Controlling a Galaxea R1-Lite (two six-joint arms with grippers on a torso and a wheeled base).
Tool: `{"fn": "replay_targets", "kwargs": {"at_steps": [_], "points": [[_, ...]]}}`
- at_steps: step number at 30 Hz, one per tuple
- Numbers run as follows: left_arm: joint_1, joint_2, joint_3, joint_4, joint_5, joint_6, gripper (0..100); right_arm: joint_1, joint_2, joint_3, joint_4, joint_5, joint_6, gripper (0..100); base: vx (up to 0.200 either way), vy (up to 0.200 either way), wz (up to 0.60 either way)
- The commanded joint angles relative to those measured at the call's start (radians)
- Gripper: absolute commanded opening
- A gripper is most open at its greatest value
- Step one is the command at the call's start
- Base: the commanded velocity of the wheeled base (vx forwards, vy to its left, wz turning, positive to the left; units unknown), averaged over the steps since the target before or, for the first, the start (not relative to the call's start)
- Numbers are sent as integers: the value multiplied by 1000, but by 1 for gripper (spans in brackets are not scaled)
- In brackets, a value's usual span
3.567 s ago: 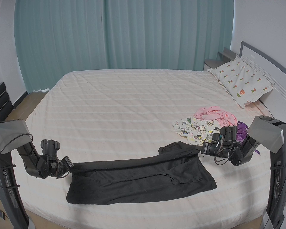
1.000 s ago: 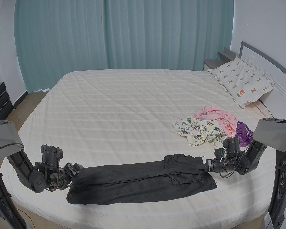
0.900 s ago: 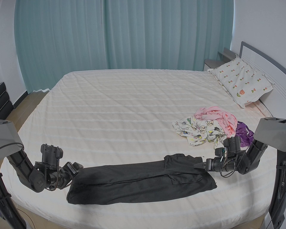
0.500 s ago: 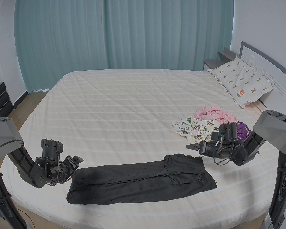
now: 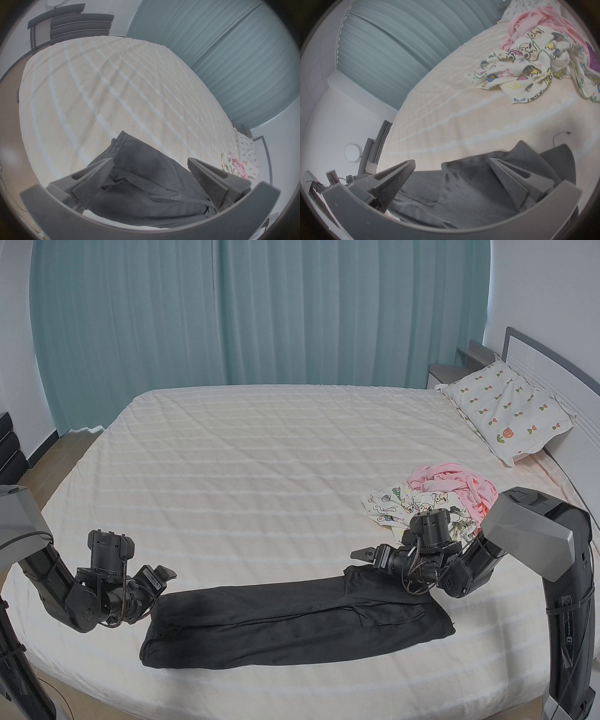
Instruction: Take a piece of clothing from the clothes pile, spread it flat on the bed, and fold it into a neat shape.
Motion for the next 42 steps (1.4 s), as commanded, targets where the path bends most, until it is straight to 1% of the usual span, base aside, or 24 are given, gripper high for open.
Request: {"fn": "replay_targets", "kwargs": {"at_steps": [1,9,12,15,17,19,21,22,23,26,29,30,31,33,39,42], "points": [[0,11,0,-1,0,-2,100,-22,47,-19,6,-2,5,100,0,0,0],[0,6,3,-1,6,-12,100,-62,44,0,-9,-2,8,100,0,0,0],[2,6,3,-3,8,-8,100,-70,-5,23,-34,-2,12,100,0,0,0],[17,12,-1,-1,8,-5,100,-82,-60,65,-84,-4,52,100,0,0,0],[22,15,-1,-1,4,2,100,-89,-91,113,-109,-10,57,100,0,0,0],[29,29,-3,-3,4,27,100,-96,-109,162,-138,-28,57,100,0,0,0],[49,49,-8,-6,1,79,100,-99,-117,217,-177,-58,60,100,0,0,0],[52,54,-9,-6,-2,90,100,-99,-117,230,-183,-64,60,100,0,0,0],[71,72,-31,-4,-5,117,100,-100,-117,271,-215,-87,60,100,0,0,0],[102,120,-83,-3,-8,134,100,-114,-113,345,-298,-121,63,100,0,0,0],[118,147,-109,0,-34,159,100,-125,-113,395,-345,-137,63,100,0,0,0],[132,169,-116,-1,-74,199,100,-131,-116,426,-368,-147,66,100,0,0,0],[140,180,-116,-4,-97,220,100,-132,-116,438,-374,-148,72,100,0,0,0],[146,195,-124,-6,-132,240,100,-137,-116,452,-379,-148,92,100,0,0,0],[140,224,-153,-7,-198,249,100,-143,-109,452,-382,-148,114,100,0,0,0],[138,236,-166,-9,-198,252,100,-143,-109,454,-382,-147,114,100,0,0,0]]}}
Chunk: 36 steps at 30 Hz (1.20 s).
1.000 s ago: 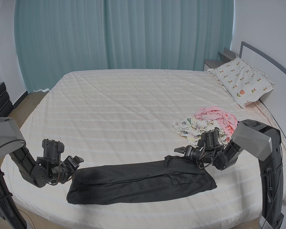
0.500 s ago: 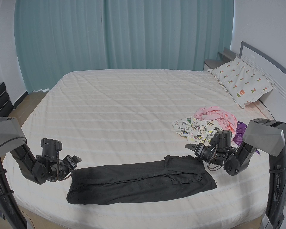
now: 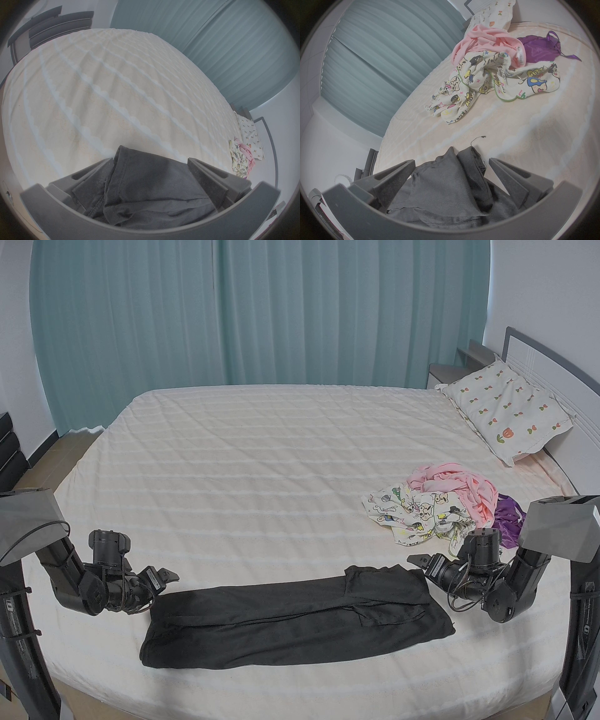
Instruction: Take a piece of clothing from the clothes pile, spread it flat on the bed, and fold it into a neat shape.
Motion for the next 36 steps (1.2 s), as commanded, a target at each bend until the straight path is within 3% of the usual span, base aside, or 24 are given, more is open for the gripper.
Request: {"fn": "replay_targets", "kwargs": {"at_steps": [1,6,20,21,30,36], "points": [[-6,52,-30,0,4,13,100,-1,-1,4,0,2,1,100,0,0,0],[-6,71,-31,0,12,65,100,-1,-1,6,-2,2,1,100,0,0,0],[-7,104,-30,0,55,94,100,-1,3,12,-3,8,1,100,0,0,0],[-7,112,-33,-2,58,94,0,-1,3,12,-3,8,1,100,0,0,0],[2,117,-54,0,141,76,0,0,2,13,-3,8,1,100,0,0,0],[20,101,-74,-42,142,-13,0,2,2,18,-3,8,1,100,0,0,0]]}}
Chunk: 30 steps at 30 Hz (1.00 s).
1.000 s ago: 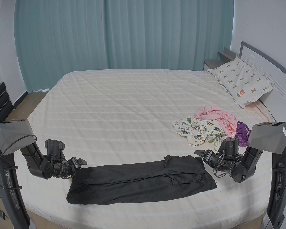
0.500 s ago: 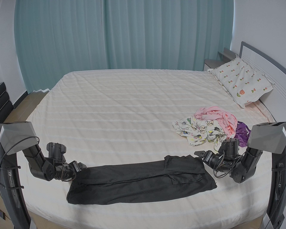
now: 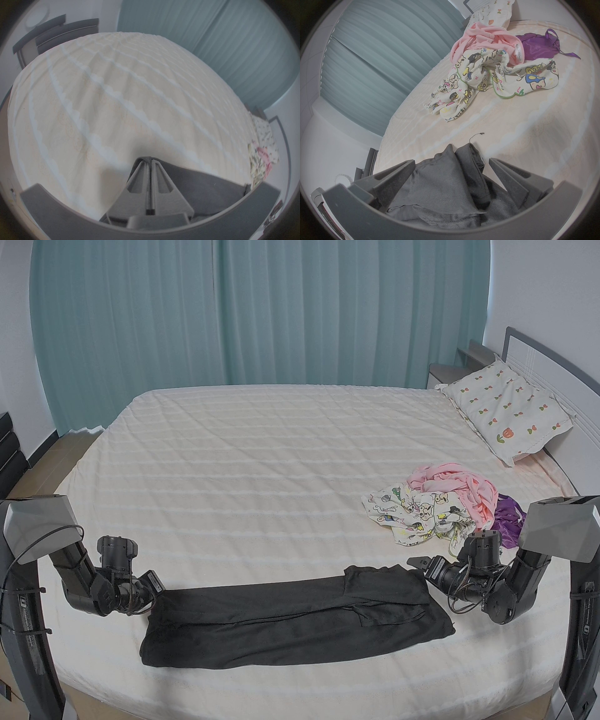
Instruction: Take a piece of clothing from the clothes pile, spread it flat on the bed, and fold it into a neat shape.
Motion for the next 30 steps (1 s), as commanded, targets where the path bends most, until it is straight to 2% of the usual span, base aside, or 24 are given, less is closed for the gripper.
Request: {"fn": "replay_targets", "kwargs": {"at_steps": [1,14,15,22,28,30], "points": [[12,-9,-13,-29,0,-32,0,2,1,5,0,0,0,100,0,0,0],[34,28,-33,-44,-6,-35,0,2,-1,6,0,0,1,100,0,0,0],[34,31,-35,-46,-7,-37,100,3,-3,6,0,0,1,100,0,0,0],[46,20,-26,-49,-27,-37,100,2,-3,11,0,0,1,100,0,0,0],[66,-74,76,-76,-173,-11,100,2,-7,20,-2,2,3,100,0,0,0],[66,-90,134,-89,-227,74,100,2,-7,25,-15,2,3,100,0,0,0]]}}
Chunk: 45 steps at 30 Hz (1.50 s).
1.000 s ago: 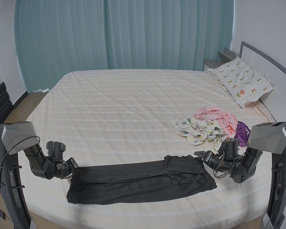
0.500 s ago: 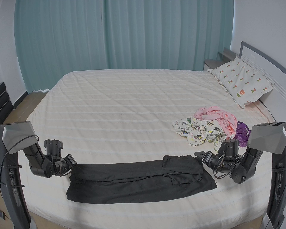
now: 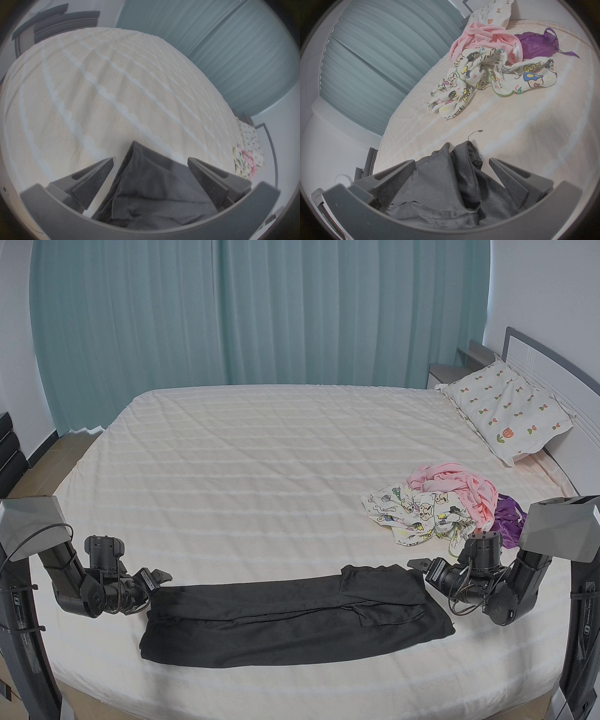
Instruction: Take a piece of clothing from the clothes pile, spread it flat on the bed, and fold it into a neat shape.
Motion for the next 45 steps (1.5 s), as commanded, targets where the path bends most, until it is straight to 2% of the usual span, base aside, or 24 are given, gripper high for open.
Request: {"fn": "replay_targets", "kwargs": {"at_steps": [1,3,6,12,37,45], "points": [[9,-68,109,-23,-73,122,100,1,-1,14,-26,-1,1,100,0,0,0],[9,-60,144,-39,-82,187,100,4,-1,28,-54,1,12,100,0,0,0],[6,-48,173,-71,-82,234,100,5,1,35,-72,1,12,100,0,0,0],[2,-4,182,-148,-70,243,100,7,4,38,-72,1,12,100,0,0,0],[-17,0,230,-169,-64,279,100,7,12,38,-72,1,13,100,0,0,0],[-21,52,217,-251,-59,288,100,4,7,40,-74,1,13,100,0,0,0]]}}
